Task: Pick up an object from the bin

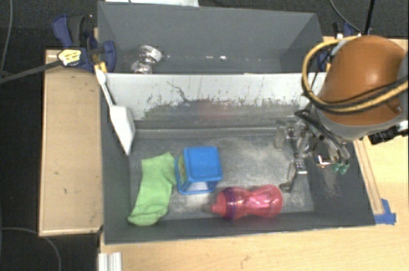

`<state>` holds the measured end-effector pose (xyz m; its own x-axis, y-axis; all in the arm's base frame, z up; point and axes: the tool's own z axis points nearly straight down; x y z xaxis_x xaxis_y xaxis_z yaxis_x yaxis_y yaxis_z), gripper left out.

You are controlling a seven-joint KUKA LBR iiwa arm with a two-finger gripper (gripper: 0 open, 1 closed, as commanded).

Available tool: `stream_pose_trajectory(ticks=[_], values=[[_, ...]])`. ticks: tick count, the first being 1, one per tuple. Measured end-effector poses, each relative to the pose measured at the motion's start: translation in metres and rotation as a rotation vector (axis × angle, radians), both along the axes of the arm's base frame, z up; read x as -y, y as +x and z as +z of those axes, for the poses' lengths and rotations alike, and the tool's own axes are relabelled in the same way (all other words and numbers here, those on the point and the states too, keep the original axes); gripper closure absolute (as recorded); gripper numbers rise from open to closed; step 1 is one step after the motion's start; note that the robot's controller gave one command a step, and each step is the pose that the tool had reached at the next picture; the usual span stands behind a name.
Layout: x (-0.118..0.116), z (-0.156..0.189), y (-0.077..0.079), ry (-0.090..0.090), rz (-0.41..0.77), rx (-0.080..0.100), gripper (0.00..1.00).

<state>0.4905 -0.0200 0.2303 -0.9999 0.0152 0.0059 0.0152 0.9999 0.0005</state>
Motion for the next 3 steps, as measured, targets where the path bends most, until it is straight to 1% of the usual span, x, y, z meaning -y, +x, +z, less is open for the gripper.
stream_pose_trajectory(ticks=[1,2,3], values=[[0.000,0.004,0.001,-0.001,0.001,0.009,0.00],[-0.035,-0.073,-0.003,0.000,0.150,0.011,0.00],[-0.046,-0.086,-0.010,0.001,0.324,0.006,0.00]])
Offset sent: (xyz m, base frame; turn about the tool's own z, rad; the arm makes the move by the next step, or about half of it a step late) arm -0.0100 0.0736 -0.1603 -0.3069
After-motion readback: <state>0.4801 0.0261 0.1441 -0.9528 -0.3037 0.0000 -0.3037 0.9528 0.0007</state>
